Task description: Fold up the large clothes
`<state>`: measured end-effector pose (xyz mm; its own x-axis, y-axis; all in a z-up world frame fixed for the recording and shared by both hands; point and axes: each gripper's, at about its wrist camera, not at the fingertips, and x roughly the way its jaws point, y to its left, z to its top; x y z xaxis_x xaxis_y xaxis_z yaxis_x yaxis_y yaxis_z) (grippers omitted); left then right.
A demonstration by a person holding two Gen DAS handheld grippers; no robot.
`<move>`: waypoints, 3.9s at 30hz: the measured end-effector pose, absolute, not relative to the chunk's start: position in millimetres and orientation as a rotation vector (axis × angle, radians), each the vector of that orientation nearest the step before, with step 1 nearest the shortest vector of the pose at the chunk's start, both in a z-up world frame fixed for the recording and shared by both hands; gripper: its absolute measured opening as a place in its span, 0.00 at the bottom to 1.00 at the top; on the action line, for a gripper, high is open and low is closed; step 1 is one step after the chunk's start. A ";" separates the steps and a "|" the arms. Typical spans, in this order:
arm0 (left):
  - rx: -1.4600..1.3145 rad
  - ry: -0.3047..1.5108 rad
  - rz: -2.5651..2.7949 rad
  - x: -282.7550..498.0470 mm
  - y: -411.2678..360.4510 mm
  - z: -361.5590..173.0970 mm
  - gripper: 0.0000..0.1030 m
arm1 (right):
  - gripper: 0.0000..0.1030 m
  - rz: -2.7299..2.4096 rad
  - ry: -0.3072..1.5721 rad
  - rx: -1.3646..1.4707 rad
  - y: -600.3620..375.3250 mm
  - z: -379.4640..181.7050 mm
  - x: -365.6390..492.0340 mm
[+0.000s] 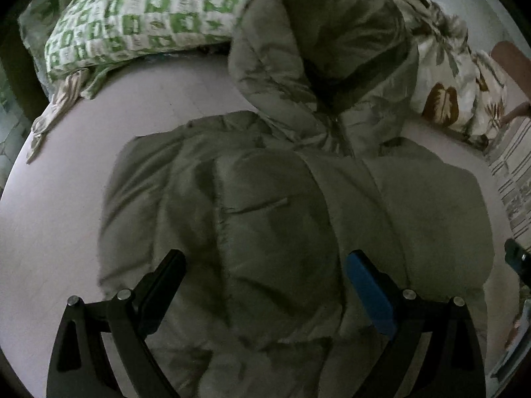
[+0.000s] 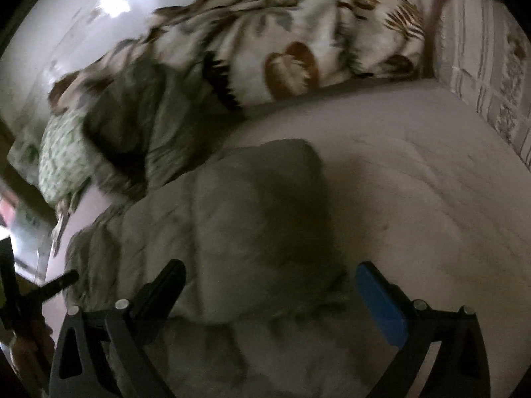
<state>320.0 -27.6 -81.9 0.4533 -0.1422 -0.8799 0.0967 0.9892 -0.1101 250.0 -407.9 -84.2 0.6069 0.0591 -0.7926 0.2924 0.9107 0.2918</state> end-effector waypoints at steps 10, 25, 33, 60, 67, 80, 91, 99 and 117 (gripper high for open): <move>0.051 0.983 -0.203 310.8 -38.9 -66.2 0.15 | 0.80 -0.073 0.968 0.477 -400.8 -120.3 280.3; 0.007 1.033 -0.215 266.7 47.2 -76.6 0.19 | 0.71 -0.012 1.034 0.266 -318.0 -116.2 268.6; 0.089 0.985 -0.181 258.2 42.9 -73.9 0.37 | 0.72 -0.013 1.051 0.259 -315.9 -124.6 269.5; 0.075 1.041 -0.163 297.2 23.9 -90.2 0.84 | 0.93 0.118 0.986 0.084 -300.5 -47.8 370.5; 0.080 1.038 -0.199 300.0 25.7 -92.6 0.86 | 0.93 0.094 0.927 0.129 -306.5 -38.9 469.1; 0.045 1.021 -0.268 301.4 33.7 -96.1 0.90 | 0.94 0.055 0.877 -0.009 -286.3 -37.6 589.6; 0.024 1.065 -0.258 300.9 33.9 -95.2 0.92 | 0.09 0.190 0.770 -0.175 -233.4 -6.3 522.3; -0.064 1.059 -0.237 274.5 49.0 -71.1 0.92 | 0.09 0.362 0.750 -0.172 -227.4 21.1 377.1; -0.184 1.051 -0.164 337.7 12.7 -38.3 0.92 | 0.09 0.356 0.858 -0.099 -240.5 -116.1 256.9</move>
